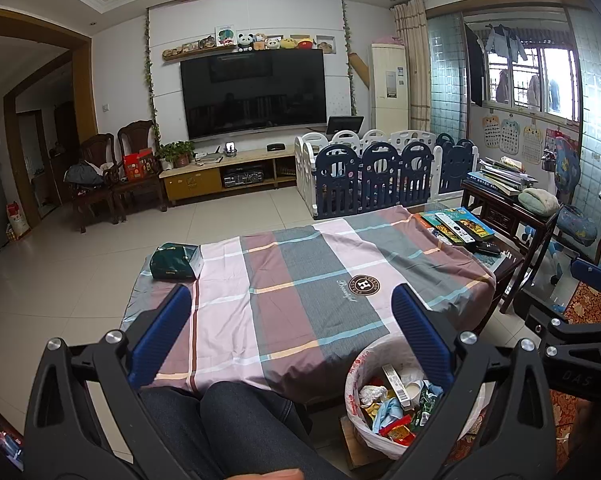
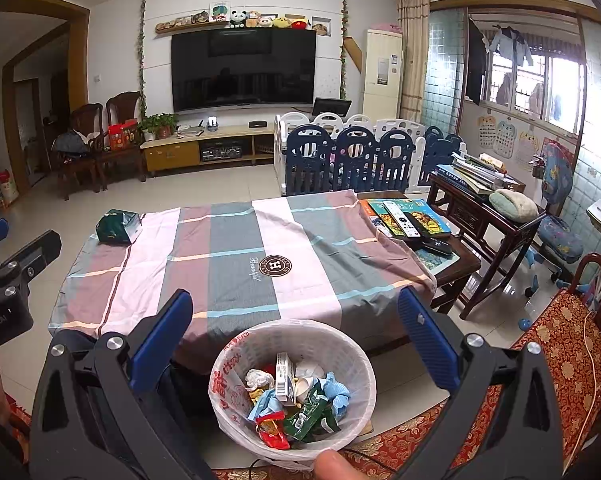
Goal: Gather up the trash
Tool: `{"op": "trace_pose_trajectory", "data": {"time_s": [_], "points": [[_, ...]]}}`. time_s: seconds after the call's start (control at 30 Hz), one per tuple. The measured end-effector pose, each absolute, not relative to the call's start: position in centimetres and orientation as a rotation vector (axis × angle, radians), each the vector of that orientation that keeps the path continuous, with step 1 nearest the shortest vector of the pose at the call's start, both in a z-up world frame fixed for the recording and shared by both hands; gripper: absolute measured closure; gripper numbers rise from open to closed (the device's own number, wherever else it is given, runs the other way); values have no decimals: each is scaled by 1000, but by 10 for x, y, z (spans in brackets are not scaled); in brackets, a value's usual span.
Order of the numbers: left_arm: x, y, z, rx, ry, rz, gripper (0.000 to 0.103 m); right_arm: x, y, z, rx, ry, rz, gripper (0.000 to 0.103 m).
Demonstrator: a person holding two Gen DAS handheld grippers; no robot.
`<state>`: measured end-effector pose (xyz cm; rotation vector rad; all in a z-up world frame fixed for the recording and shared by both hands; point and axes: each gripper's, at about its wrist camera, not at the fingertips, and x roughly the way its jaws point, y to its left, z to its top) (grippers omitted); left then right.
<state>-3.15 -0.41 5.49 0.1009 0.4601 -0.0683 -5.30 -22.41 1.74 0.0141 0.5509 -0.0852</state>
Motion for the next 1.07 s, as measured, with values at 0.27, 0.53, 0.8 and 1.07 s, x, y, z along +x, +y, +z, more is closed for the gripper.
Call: {"op": "trace_pose_trajectory", "data": {"time_s": [0.27, 0.53, 0.8, 1.07], "points": [[-32, -3, 53, 101, 462, -69, 3, -52, -224, 16, 15, 554, -85, 3], [-32, -1, 45, 97, 478, -70, 3, -52, -223, 12, 15, 562, -85, 3], [-29, 0, 44, 91, 481, -57, 3, -50, -225, 3, 26, 581, -92, 3], [-15, 10, 33, 75, 532, -12, 3, -51, -232, 8, 84, 554, -61, 3]]}}
